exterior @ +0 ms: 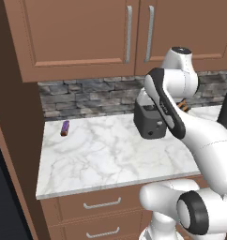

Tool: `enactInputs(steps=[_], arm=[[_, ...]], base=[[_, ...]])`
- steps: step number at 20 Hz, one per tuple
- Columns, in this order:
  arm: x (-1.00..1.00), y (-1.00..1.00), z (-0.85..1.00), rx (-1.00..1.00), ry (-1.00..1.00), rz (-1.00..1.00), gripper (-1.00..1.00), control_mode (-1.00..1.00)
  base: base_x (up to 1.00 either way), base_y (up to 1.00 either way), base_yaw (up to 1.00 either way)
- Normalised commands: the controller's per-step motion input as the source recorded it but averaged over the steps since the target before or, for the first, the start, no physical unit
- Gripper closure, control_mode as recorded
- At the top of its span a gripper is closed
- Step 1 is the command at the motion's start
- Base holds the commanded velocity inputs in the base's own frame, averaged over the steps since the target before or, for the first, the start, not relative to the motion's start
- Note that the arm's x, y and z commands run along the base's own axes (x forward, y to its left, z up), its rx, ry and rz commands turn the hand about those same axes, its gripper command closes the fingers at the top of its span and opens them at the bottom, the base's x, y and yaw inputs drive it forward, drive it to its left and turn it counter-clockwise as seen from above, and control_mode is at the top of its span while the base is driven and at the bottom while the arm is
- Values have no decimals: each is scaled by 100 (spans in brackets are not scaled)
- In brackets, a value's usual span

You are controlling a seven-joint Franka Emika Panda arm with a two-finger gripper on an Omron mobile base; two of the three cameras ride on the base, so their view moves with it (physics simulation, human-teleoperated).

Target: Pick the bar soap and bar soap from the cabinet and place them on the counter.

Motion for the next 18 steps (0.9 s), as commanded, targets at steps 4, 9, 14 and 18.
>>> enactInputs(steps=[4, 9, 14, 18], arm=[[-3, 4, 0, 0, 0, 0, -100, -100], [-24, 0, 2, 0, -20, 0, -100, -100], [-30, 0, 19, 0, -27, 0, -100, -100], [-17, 0, 28, 0, -22, 0, -100, -100]], base=[[0, 0, 0], [0, 0, 0], [0, 0, 0], [0, 0, 0]])
